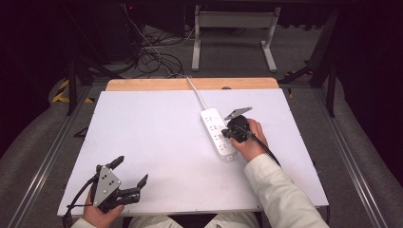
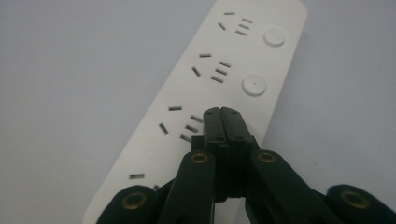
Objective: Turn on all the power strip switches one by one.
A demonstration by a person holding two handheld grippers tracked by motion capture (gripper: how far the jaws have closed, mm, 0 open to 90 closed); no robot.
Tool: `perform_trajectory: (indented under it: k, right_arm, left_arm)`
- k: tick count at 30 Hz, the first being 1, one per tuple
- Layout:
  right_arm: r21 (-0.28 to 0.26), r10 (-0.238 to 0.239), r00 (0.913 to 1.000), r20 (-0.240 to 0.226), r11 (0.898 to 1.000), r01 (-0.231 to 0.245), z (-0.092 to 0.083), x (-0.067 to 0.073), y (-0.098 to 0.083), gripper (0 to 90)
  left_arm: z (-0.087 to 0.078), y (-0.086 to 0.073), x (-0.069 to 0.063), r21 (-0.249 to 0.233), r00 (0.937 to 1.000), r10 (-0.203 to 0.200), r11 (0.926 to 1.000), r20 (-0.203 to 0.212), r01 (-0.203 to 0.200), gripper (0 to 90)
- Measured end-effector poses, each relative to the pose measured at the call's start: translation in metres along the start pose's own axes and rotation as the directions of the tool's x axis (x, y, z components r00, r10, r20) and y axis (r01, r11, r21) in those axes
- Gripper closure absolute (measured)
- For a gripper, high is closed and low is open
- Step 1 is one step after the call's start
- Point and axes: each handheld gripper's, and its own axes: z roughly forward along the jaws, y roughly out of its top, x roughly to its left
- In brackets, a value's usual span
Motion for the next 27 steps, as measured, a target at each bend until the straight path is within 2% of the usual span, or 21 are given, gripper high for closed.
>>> perform_trajectory:
  k: [1,2,4,6,12,14,20,22,27]
  right_arm:
    - [-0.036,-0.007,0.9998,-0.017,0.999,0.006,-0.004,0.001,0.002,90.0]
    - [-0.073,-0.009,0.9999,-0.009,0.997,0.009,-0.009,0.002,0.003,90.0]
    - [-0.105,-0.010,0.9999,-0.011,0.994,0.009,-0.016,0.002,0.006,90.0]
    - [-0.108,-0.021,0.9998,-0.002,0.994,0.021,-0.021,0.003,0.008,90.0]
    - [-0.124,-0.017,0.9999,0.001,0.992,0.017,-0.024,0.002,0.008,90.0]
    - [-0.119,-0.017,0.9998,-0.013,0.993,0.016,-0.023,0.001,0.009,90.0]
    - [-0.122,-0.024,0.9997,-0.005,0.992,0.023,-0.025,-0.001,0.014,90.0]
    - [-0.120,-0.027,0.9996,0.003,0.992,0.027,-0.026,-0.001,0.017,90.0]
    - [-0.108,-0.042,0.9991,-0.005,0.993,0.041,-0.025,-0.002,0.023,90.0]
  left_arm:
    - [0.000,0.000,0.000,0.001,1.0000,-0.004,1.0000,0.002,0.004,9.5]
    - [0.001,0.000,0.001,0.001,1.0000,-0.005,1.0000,0.002,0.005,9.5]
    - [0.001,0.000,0.001,0.006,1.0000,0.002,1.0000,-0.002,-0.002,9.5]
    - [0.001,0.000,0.001,0.003,1.0000,0.001,1.0000,-0.001,-0.001,9.6]
    - [0.000,0.000,-0.001,-0.001,1.0000,-0.003,1.0000,-0.001,0.003,9.5]
    - [0.000,0.000,0.000,0.001,1.0000,0.007,1.0000,-0.003,-0.007,9.5]
    - [0.001,0.000,0.000,0.001,1.0000,-0.002,1.0000,0.000,0.002,9.5]
    - [0.001,0.000,0.001,0.001,1.0000,0.007,1.0000,-0.003,-0.007,9.5]
    - [0.000,0.000,0.001,0.002,1.0000,0.005,1.0000,-0.002,-0.005,9.5]
